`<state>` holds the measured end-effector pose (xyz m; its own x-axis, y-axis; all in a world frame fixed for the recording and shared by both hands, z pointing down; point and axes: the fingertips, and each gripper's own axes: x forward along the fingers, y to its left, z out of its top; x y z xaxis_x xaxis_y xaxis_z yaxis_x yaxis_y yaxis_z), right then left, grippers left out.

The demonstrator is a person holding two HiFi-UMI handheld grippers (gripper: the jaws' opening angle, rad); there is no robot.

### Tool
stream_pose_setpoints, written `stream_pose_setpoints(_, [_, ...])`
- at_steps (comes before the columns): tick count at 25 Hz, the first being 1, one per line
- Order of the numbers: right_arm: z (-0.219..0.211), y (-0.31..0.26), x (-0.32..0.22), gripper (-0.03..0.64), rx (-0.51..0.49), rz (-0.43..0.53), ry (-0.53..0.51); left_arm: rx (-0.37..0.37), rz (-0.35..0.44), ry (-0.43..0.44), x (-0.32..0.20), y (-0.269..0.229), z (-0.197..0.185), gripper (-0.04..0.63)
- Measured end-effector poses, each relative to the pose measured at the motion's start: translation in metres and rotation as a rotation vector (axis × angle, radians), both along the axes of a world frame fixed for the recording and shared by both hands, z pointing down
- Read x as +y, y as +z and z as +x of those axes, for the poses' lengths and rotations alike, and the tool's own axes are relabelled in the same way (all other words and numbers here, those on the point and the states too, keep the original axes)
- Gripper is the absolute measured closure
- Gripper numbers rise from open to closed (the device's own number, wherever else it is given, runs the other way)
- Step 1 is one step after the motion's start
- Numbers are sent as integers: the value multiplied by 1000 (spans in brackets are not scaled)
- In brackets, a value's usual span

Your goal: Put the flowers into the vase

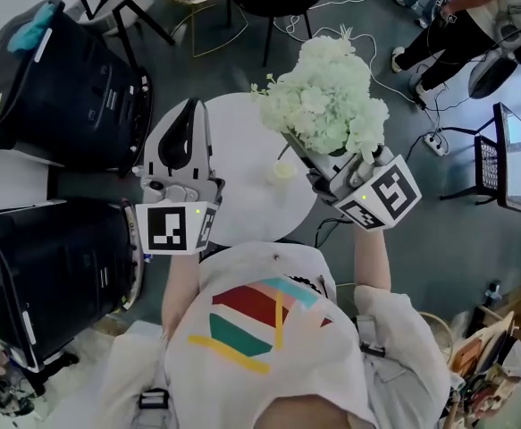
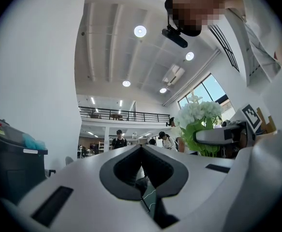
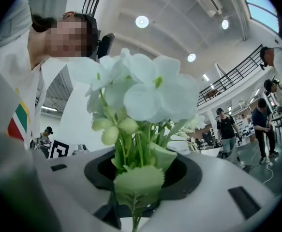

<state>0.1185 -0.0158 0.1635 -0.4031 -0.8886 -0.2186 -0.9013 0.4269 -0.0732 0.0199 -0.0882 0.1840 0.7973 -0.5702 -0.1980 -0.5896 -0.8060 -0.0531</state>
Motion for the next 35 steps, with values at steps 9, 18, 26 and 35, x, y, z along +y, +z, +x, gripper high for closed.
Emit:
stream_pose_setpoints(9, [15, 71, 7, 407, -10, -72, 193, -38, -32, 7, 2, 21, 9, 589])
stream_pose_setpoints(18, [18, 141, 8, 407, -6, -145, 314, -59, -60, 4, 2, 36, 15, 589])
stream_pose_setpoints(26, [-2, 192, 1, 386, 26, -249, 267, -72, -60, -9, 0, 40, 11, 589])
stream_pose_setpoints(35, [-14, 236, 3, 303, 91, -368, 219, -86, -58, 9, 2, 44, 18, 589])
